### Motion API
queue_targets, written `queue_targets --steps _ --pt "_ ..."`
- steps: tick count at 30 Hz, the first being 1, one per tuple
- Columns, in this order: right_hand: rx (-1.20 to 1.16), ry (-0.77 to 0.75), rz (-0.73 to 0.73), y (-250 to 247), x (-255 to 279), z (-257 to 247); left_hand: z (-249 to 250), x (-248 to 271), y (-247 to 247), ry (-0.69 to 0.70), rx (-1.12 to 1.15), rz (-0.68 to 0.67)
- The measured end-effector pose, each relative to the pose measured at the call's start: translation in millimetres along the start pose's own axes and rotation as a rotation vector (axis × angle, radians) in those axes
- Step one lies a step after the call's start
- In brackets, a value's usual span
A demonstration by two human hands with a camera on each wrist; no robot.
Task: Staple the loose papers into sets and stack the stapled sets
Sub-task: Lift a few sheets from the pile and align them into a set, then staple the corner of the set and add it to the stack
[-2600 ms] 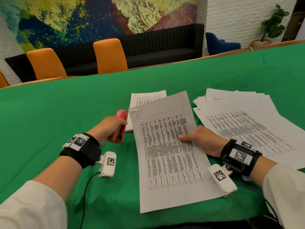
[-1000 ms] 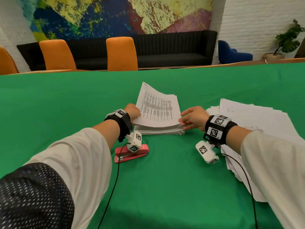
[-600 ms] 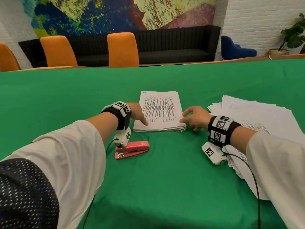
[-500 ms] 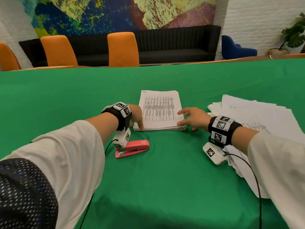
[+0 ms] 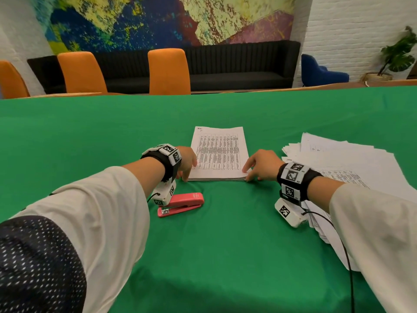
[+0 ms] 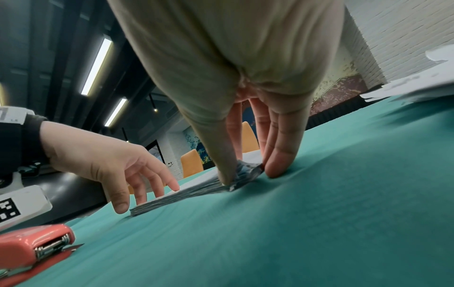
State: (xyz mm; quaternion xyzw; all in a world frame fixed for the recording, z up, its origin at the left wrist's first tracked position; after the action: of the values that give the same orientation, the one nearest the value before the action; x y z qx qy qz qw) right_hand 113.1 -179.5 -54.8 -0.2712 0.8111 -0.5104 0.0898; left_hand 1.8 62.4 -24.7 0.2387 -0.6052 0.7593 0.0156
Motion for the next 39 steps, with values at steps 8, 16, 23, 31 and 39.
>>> queue_targets --steps 8,16,23,31,39 --pt "0.002 0.022 -0.009 1 -2 0 2 2 0 0.002 -0.027 0.029" --pt "-0.017 -0.026 0.007 -8 16 5 10 18 -9 0.011 -0.03 -0.011" --pt "0.042 0.119 0.146 -66 49 73 21 57 -12 0.115 -0.056 -0.05" --pt "0.307 0.25 -0.221 -66 99 123 37 92 36 0.234 -0.467 0.007" --pt "0.159 -0.172 -0.319 -67 148 93 32 111 51 0.543 -0.524 0.077"
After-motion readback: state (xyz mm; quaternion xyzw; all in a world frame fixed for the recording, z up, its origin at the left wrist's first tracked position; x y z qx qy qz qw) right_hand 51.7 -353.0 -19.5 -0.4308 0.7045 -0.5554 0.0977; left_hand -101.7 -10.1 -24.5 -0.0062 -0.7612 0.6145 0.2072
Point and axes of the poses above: each hand's wrist, its own x-axis away from the middle knuckle, its own y-axis out of the palm, z = x × y, the point moved 1 cm from there along -x, towards the middle knuckle, and after that the axes turned 7 degrees about y, right-handed, at the moved point
